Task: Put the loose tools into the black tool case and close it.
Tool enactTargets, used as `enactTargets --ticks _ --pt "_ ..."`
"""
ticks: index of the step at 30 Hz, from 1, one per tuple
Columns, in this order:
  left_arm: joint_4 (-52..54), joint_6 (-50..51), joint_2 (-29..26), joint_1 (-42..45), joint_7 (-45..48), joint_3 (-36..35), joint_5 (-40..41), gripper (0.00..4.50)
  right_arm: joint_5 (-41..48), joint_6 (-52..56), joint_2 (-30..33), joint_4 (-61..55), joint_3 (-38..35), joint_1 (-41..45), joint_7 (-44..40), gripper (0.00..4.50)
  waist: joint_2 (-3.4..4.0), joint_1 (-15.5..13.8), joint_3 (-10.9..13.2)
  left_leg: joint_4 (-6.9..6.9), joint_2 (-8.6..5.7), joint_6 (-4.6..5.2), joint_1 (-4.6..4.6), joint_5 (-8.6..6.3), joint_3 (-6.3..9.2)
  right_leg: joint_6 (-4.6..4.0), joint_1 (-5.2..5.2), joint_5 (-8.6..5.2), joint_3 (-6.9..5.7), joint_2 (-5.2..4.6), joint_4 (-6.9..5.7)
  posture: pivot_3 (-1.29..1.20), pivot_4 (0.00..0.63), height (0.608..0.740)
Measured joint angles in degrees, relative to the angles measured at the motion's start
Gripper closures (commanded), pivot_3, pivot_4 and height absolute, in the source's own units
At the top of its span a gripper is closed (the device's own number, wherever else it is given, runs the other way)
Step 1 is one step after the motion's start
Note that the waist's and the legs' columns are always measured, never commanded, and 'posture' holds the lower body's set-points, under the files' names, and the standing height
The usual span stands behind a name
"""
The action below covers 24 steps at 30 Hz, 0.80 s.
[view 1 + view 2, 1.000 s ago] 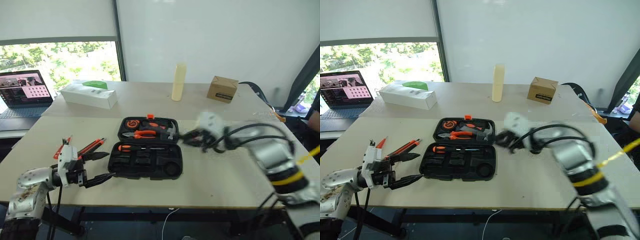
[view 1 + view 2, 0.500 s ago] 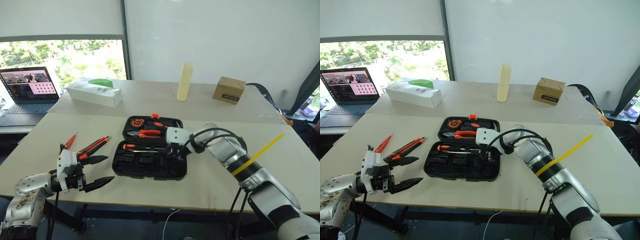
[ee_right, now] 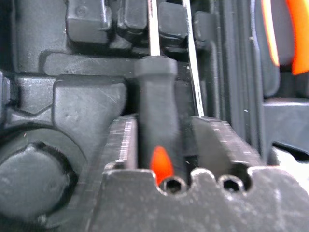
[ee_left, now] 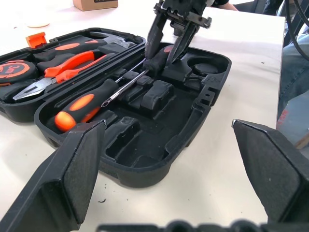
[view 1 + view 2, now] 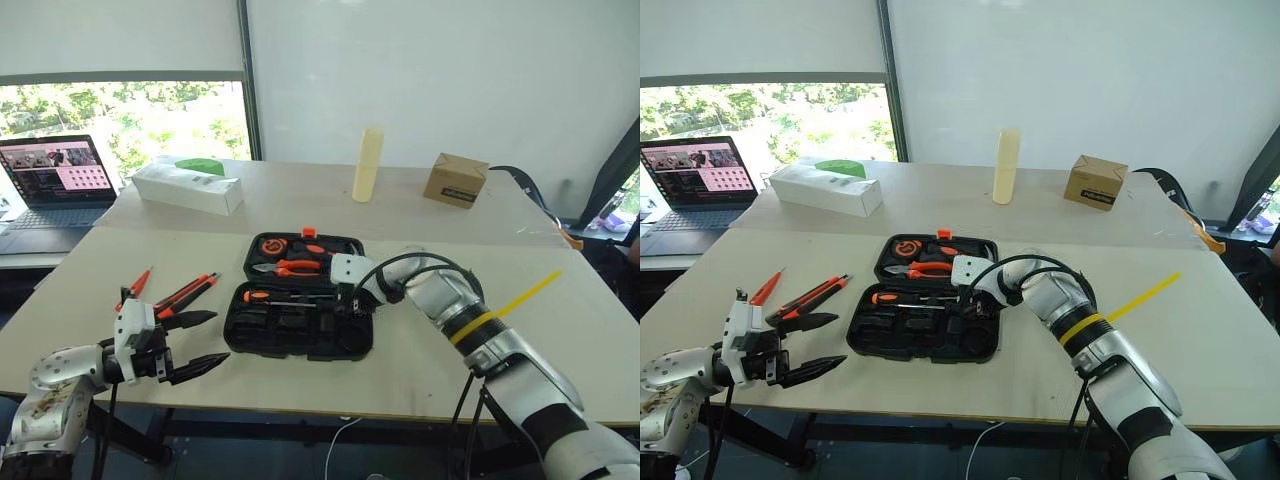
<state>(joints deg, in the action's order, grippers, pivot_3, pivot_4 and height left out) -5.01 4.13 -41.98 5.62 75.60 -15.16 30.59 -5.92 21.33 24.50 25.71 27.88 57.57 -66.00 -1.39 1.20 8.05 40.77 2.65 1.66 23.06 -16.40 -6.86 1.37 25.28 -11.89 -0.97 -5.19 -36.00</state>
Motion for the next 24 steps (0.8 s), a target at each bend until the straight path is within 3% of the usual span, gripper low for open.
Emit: enactTargets --ticks 5,9,15,24 --pt "0.0 0.0 -0.8 -0.3 0.0 0.0 0.0 0.00 4.6 2.0 3.4 -2.8 -2.0 2.7 -9.5 1.39 0.03 0.0 0.0 -0.03 0.00 0.07 0.03 -0.04 0.06 0.00 0.03 0.00 0.01 -0.01 0.00 0.00 0.150 0.740" --pt "0.0 0.0 -0.8 -0.4 -0.2 0.0 0.0 0.00 4.7 1.1 1.7 -1.3 -3.8 5.3 -8.5 2.36 0.02 0.0 0.0 -0.03 0.03 0.19 -0.08 -0.12 0.05 -0.03 -0.03 -0.01 0.00 0.01 0.02 0.00 0.150 0.740" --pt "0.6 0.0 -0.8 -1.6 -1.0 0.0 0.0 0.00 1.2 -2.6 -3.3 3.7 -1.4 2.4 -3.6 4.44 0.02 0.0 0.0 -0.04 0.01 -0.12 0.01 0.06 -0.08 -0.06 0.03 -0.03 -0.02 -0.02 -0.08 0.00 0.150 0.740" --pt "0.6 0.0 -1.2 -2.0 -1.3 0.0 0.0 0.00 -1.2 -5.0 -5.0 5.6 -1.3 2.1 -1.4 4.44 0.03 0.0 0.0 -0.03 0.02 -0.21 0.01 0.11 -0.06 -0.06 0.04 -0.03 -0.05 0.00 -0.06 0.00 0.150 0.740"
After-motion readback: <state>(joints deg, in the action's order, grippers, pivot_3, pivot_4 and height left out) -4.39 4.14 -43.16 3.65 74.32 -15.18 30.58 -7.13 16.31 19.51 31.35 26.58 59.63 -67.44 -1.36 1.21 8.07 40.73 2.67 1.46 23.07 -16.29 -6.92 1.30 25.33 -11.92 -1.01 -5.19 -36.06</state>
